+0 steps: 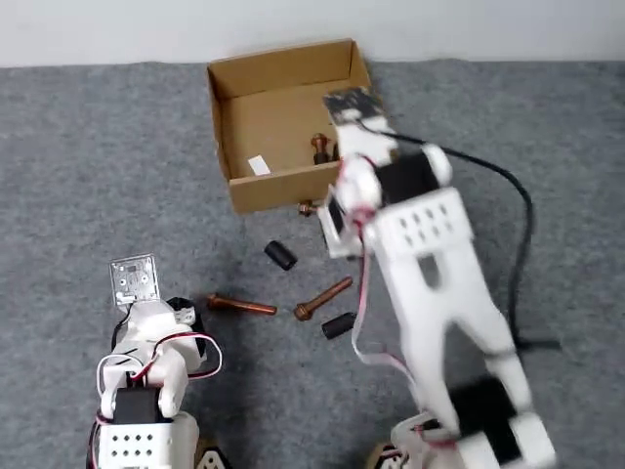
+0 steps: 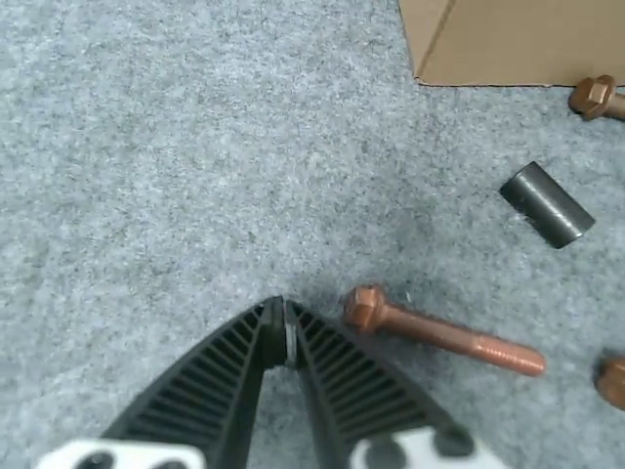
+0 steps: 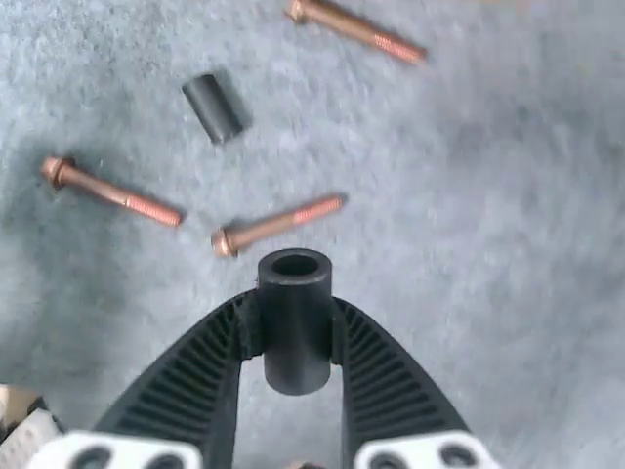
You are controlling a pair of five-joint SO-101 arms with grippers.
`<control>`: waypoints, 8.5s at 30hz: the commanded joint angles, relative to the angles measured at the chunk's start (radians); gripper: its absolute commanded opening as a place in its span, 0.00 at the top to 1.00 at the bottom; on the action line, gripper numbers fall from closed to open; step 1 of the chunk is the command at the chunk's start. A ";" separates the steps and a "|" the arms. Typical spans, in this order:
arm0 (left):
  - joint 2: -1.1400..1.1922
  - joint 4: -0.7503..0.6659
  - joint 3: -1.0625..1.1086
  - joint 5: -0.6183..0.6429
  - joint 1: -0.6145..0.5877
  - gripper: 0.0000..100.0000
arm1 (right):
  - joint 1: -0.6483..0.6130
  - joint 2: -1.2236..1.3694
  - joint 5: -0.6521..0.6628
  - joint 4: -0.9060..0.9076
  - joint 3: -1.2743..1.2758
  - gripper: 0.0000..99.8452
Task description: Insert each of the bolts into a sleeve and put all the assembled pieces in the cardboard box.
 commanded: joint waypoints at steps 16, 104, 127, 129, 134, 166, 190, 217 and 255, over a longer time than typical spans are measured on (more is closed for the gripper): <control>-0.002 -0.005 -0.209 -0.025 0.034 0.99 | 0.328 -0.820 -0.299 -0.133 0.842 0.99; 2.045 0.706 -1.871 0.592 0.210 0.87 | 0.466 -1.606 -0.236 -0.248 1.215 0.99; 2.047 0.427 -1.540 0.592 0.272 0.87 | 0.433 -1.606 -0.238 -0.252 1.217 0.99; 2.047 0.427 -1.537 0.594 0.290 0.87 | 0.432 -1.606 -0.238 -0.252 1.217 0.99; 2.047 0.404 -1.538 0.595 0.272 0.90 | 0.430 -1.606 -0.238 -0.252 1.217 0.99; 0.763 0.218 -1.070 0.324 0.436 1.00 | 0.182 -1.604 -0.201 -0.249 1.209 0.99; 0.216 0.006 -0.888 0.347 0.609 1.00 | -0.308 -1.593 0.094 -0.504 1.281 0.99; 0.193 0.043 -0.773 0.347 0.707 1.00 | -0.312 -1.598 0.279 -0.590 1.284 0.99; 0.201 0.232 -0.602 0.258 0.804 0.75 | -0.308 -1.595 0.279 -0.590 1.286 0.99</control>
